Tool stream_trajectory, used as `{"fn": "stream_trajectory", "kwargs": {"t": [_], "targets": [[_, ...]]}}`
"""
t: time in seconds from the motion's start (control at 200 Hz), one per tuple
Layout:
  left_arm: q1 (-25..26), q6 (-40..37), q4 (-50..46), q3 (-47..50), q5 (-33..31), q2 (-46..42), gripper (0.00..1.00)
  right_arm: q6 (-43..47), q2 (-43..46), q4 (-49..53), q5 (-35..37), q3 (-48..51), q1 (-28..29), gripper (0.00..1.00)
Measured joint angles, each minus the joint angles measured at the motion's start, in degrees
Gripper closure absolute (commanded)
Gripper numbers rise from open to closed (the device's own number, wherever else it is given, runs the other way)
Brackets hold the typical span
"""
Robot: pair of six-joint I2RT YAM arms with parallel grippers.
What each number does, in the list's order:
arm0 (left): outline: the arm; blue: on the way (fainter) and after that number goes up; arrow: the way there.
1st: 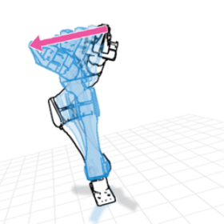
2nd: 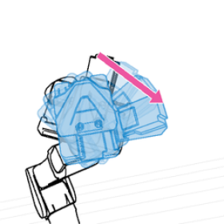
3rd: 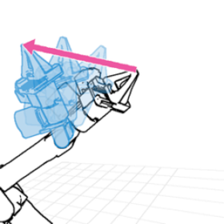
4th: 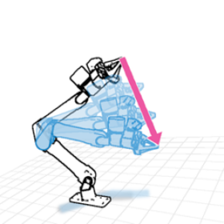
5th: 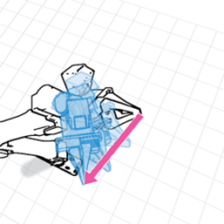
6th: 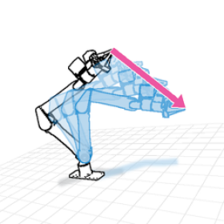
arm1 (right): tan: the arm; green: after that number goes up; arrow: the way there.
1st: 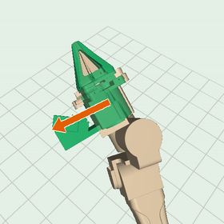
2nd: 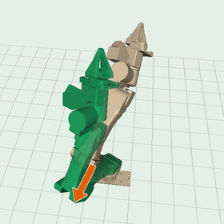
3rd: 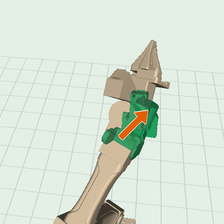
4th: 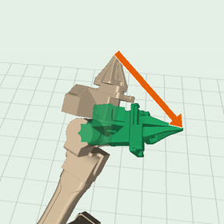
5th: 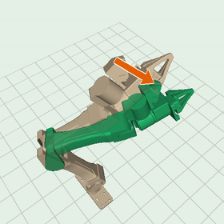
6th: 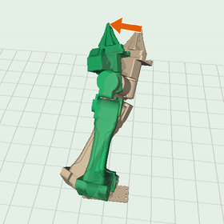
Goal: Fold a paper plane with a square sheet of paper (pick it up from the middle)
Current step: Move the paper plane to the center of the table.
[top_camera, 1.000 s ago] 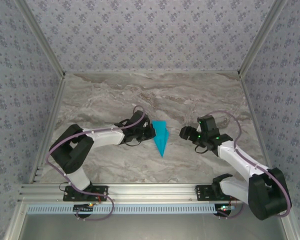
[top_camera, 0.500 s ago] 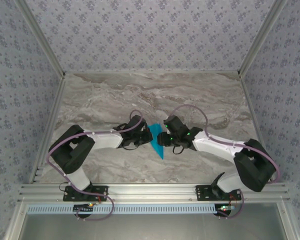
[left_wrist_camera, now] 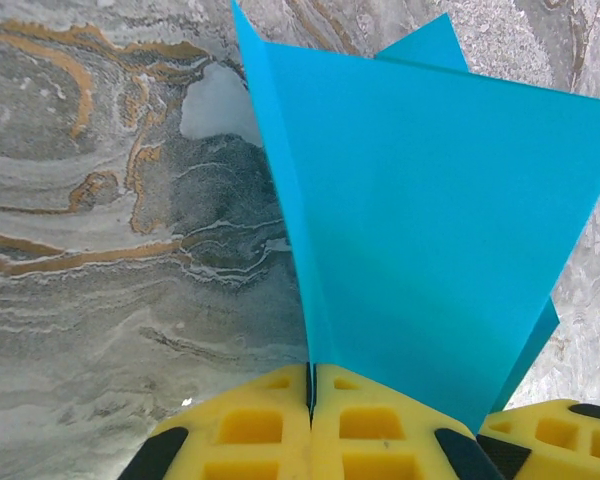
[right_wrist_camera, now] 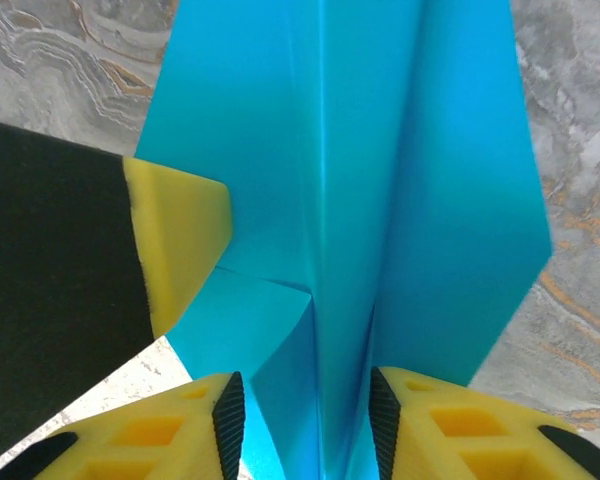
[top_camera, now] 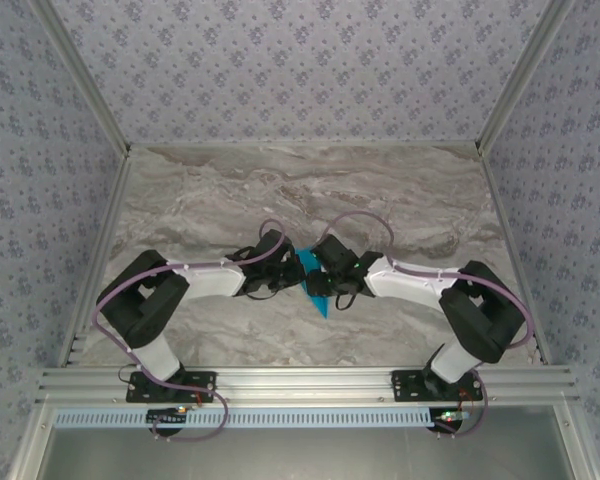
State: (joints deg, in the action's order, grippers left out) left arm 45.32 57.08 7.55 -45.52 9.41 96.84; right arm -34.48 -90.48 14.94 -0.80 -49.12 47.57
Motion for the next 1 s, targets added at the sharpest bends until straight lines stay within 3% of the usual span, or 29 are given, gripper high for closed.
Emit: {"fn": "stream_trajectory", "kwargs": {"t": [0.29,0.415,0.53,0.62,0.794,1.004], "targets": [[-0.02,0.00,0.00,0.00,0.00,-0.04,1.00,0.44,-1.86,0.48,0.02,-0.96,0.59,0.54],[-0.07,0.00,-0.02,0.00,0.00,-0.20,0.97,0.61,-2.84,0.81,0.26,-1.27,0.63,0.64],[-0.13,0.17,-0.50,0.00,-0.42,-1.16,0.79,0.22,-3.50,1.84,1.77,-1.66,0.74,0.80],[-0.42,-0.15,-2.82,0.00,-1.66,-3.19,0.61,-0.28,-3.58,3.19,3.41,-2.16,0.74,0.87],[-1.70,-1.01,-9.73,-0.42,-6.78,-9.35,0.28,-2.14,-4.22,5.29,6.14,-3.98,0.74,0.89],[-2.36,-1.75,-18.29,-1.68,-14.32,-14.08,0.07,-3.34,-6.47,6.99,7.78,-5.44,0.74,0.84]]}}
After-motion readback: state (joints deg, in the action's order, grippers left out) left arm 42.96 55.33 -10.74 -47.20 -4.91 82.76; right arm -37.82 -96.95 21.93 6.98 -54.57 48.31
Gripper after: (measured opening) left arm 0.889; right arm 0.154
